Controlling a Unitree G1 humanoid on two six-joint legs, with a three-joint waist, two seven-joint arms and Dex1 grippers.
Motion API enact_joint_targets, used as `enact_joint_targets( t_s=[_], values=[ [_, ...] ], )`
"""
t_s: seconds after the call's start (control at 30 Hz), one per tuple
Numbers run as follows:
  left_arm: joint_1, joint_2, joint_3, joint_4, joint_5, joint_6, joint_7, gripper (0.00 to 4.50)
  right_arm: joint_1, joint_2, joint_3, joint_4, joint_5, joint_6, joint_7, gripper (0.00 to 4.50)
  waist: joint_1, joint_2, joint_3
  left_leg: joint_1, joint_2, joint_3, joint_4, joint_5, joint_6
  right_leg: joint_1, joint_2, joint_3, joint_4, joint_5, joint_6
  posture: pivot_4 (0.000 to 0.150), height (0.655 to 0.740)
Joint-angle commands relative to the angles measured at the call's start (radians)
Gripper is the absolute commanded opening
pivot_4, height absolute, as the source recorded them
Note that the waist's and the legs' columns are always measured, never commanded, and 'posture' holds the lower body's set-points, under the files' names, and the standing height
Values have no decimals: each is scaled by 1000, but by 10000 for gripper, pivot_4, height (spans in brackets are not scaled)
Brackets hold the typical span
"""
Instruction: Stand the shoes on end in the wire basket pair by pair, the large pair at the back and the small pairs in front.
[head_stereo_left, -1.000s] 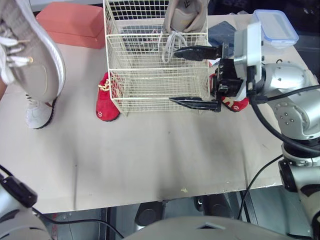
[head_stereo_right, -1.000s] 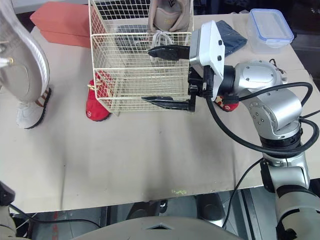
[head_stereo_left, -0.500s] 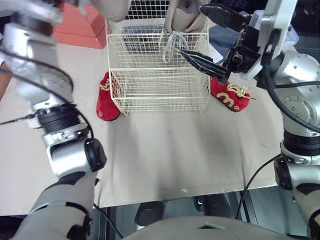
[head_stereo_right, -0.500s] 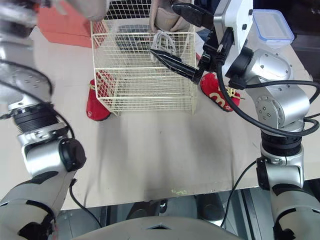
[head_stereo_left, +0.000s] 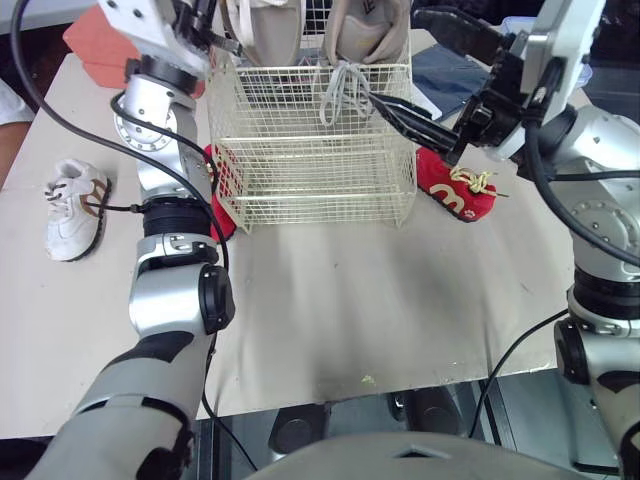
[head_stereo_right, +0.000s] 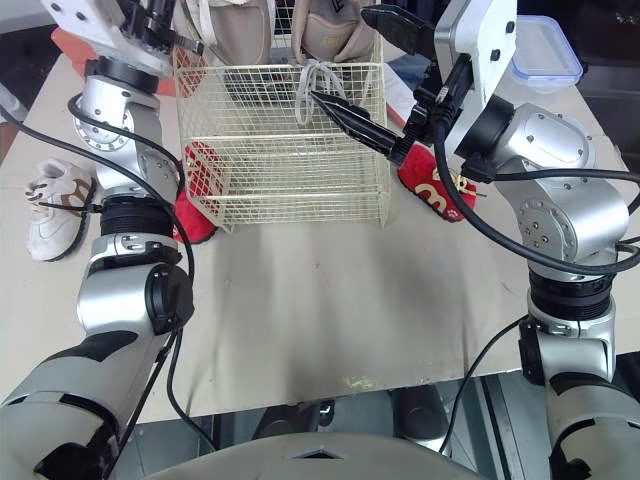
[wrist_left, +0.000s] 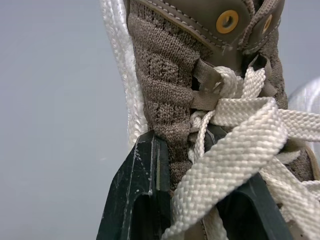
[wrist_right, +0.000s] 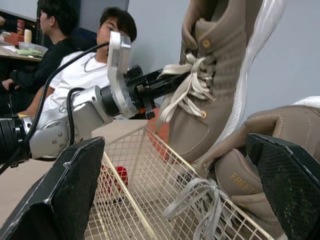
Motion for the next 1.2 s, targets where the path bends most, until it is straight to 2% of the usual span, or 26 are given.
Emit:
enact_joint_targets(
  t_s=[0.03,0.2,0.5,0.57,0.7,0.77,0.93,1.2],
  values=[
    [9,-9,-11,-19,3,-60,17,5622,-2,-2,-41,-36,8,20,-50,45000,1,0,0,-1,0,0,0,0,0,0,0,0,0,0,0,1500,7400],
    [82,-19,-35,-64,-10,32,7,5622,-2,17,-46,-38,7,10,-95,45000,3,1,-1,0,-1,-1,0,0,0,0,-1,-1,0,0,0,1500,7400],
    [272,0,-36,-365,-81,334,11,5622,-12,20,-52,-33,4,2,-109,45000,1,4,-3,1,-1,-1,0,0,0,0,0,1,2,0,0,1500,7400],
    [300,2,-34,-418,-99,377,12,16283,-16,22,-49,-28,3,-2,-108,45000,0,5,-3,1,-1,0,1,0,0,1,0,1,2,0,0,1500,7400],
    [327,14,-32,-479,-86,406,40,32759,-17,23,-46,-20,1,-9,-102,45000,5,5,-3,1,-1,-1,1,0,0,2,0,0,2,0,0,1500,7400],
    [335,15,-26,-515,-103,407,34,44102,-19,25,-44,-14,-1,-14,-99,45000,8,5,-3,1,-1,-2,1,0,0,2,0,-1,2,0,0,1500,7400],
    [351,6,-11,-622,-162,395,19,44102,-17,30,-40,-4,-7,-27,-96,45000,10,5,-3,1,-1,-2,1,0,0,2,-1,-1,1,0,0,1500,7400],
    [356,8,-11,-663,-201,418,7,44102,-16,36,-38,-3,-8,-32,-92,45000,9,5,-3,2,-1,-2,1,0,0,3,-1,-1,1,0,0,1500,7400]
  ],
)
